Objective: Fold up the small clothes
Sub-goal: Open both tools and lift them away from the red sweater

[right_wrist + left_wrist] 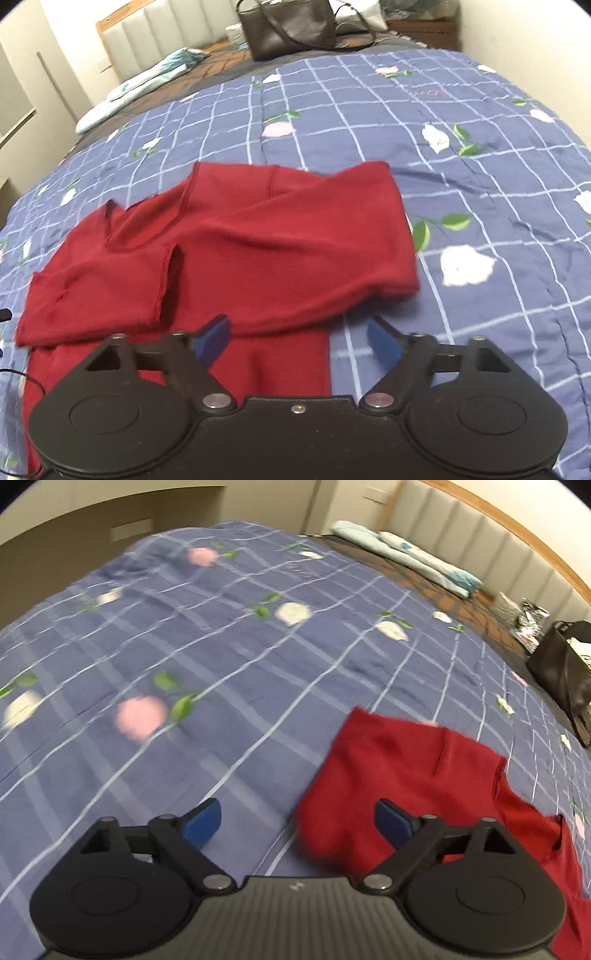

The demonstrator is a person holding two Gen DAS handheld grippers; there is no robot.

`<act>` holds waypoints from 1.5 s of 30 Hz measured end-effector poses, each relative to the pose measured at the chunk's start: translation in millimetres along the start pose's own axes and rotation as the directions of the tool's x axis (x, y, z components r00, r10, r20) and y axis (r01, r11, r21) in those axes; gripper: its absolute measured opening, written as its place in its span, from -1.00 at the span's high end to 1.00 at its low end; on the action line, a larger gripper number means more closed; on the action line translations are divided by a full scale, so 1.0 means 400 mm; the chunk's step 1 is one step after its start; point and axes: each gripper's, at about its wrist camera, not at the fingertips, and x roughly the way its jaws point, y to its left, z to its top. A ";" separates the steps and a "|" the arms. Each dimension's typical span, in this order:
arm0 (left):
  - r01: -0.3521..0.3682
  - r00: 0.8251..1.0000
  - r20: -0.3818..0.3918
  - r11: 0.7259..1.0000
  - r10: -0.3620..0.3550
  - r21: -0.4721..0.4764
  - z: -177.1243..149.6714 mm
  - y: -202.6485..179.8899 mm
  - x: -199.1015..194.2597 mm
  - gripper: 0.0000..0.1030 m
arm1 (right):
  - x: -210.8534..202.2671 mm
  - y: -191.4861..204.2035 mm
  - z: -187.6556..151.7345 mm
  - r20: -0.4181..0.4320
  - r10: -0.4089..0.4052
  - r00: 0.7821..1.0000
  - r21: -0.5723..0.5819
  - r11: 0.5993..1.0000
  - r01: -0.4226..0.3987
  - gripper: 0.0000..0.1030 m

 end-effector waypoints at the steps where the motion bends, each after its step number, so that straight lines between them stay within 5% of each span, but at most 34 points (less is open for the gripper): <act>1: -0.020 1.000 -0.004 1.000 0.020 -0.006 -0.020 0.013 -0.024 -0.89 | -0.010 -0.009 -0.007 -0.018 0.019 1.000 -0.008 1.000 -0.019 -0.79; 4: -0.092 0.996 -0.019 0.996 0.092 -0.013 -0.088 0.045 -0.098 -0.95 | -0.037 -0.026 -0.029 -0.085 0.056 0.995 -0.051 0.997 -0.060 -0.96; 11: -0.246 0.965 -0.106 0.968 0.240 -0.049 -0.232 0.076 -0.251 -0.97 | -0.097 -0.019 -0.111 -0.271 0.088 0.958 -0.237 0.959 -0.155 -0.99; 19: -0.230 0.946 -0.198 0.962 0.256 0.144 -0.347 0.033 -0.358 -0.99 | -0.192 0.046 -0.240 -0.353 0.050 0.934 -0.442 0.871 -0.213 -0.99; 25: -0.126 0.951 -0.214 0.910 0.225 0.395 -0.416 -0.001 -0.395 -0.99 | -0.284 0.104 -0.355 -0.318 -0.051 0.947 -0.511 0.850 -0.126 -0.99; 31: -0.055 0.967 -0.165 0.790 0.196 0.611 -0.467 0.010 -0.468 -0.99 | -0.393 0.165 -0.469 -0.225 -0.155 0.962 -0.533 0.846 0.012 -0.99; 34: -0.047 0.978 -0.123 0.753 0.169 0.657 -0.464 0.034 -0.532 -0.99 | -0.416 0.166 -0.526 -0.204 -0.250 0.947 -0.503 0.856 0.118 -0.99; 39: -0.045 0.992 -0.057 0.736 0.113 0.676 -0.413 0.069 -0.623 -0.99 | -0.437 0.117 -0.580 -0.223 -0.315 0.922 -0.421 0.885 0.201 -0.98; 45: -0.037 0.999 0.001 0.735 0.049 0.677 -0.368 0.086 -0.691 -0.99 | -0.448 0.051 -0.607 -0.174 -0.426 0.888 -0.453 0.835 0.312 -0.98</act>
